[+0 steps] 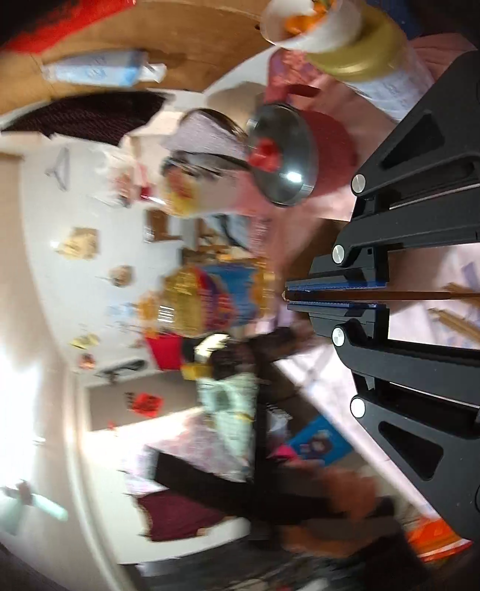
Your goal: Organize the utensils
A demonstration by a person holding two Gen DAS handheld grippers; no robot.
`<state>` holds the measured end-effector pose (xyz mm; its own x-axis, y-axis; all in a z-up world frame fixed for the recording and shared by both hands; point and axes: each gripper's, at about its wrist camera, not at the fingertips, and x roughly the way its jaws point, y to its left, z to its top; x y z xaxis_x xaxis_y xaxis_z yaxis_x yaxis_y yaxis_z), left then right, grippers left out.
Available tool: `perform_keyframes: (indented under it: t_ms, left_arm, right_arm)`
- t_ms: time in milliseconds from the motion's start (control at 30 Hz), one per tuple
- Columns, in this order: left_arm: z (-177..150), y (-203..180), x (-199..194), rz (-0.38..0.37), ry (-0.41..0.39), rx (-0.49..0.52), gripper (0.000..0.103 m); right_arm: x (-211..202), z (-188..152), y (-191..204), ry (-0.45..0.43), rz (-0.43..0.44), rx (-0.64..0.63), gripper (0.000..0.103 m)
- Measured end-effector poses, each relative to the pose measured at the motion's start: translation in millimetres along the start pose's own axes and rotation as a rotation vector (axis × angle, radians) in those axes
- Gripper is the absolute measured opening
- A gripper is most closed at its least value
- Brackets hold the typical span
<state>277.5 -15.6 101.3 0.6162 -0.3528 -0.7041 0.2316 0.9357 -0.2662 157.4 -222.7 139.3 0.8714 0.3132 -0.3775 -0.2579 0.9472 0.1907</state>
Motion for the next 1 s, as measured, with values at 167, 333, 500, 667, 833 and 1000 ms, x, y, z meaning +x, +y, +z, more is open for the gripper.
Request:
perform_keyframes:
  t_ms: [167,333,500,667,833,1000]
  left_arm:
    - [-9,4,-12,0.014,0.002,-0.030,0.058]
    - [-21,12,-17,0.042,0.011,-0.052,0.058]
    - [-28,13,-15,0.072,0.020,-0.048,0.058]
    - [-31,3,-8,0.108,0.023,-0.007,0.058]
    - [-38,-9,-5,0.120,0.035,0.037,0.064]
    - [-53,-10,-11,0.113,0.042,0.047,0.071]
  right_arm:
    - [1,22,-6,-0.212,-0.062,0.060,0.006]
    - [32,10,-18,-0.315,-0.103,0.132,0.006]
    - [57,-7,-24,-0.384,-0.147,0.132,0.006]
    - [73,-26,-21,-0.331,-0.133,0.095,0.010]
    - [42,-32,-16,-0.277,-0.144,0.103,0.034]
    - [14,-39,-7,-0.141,-0.164,0.062,0.057]
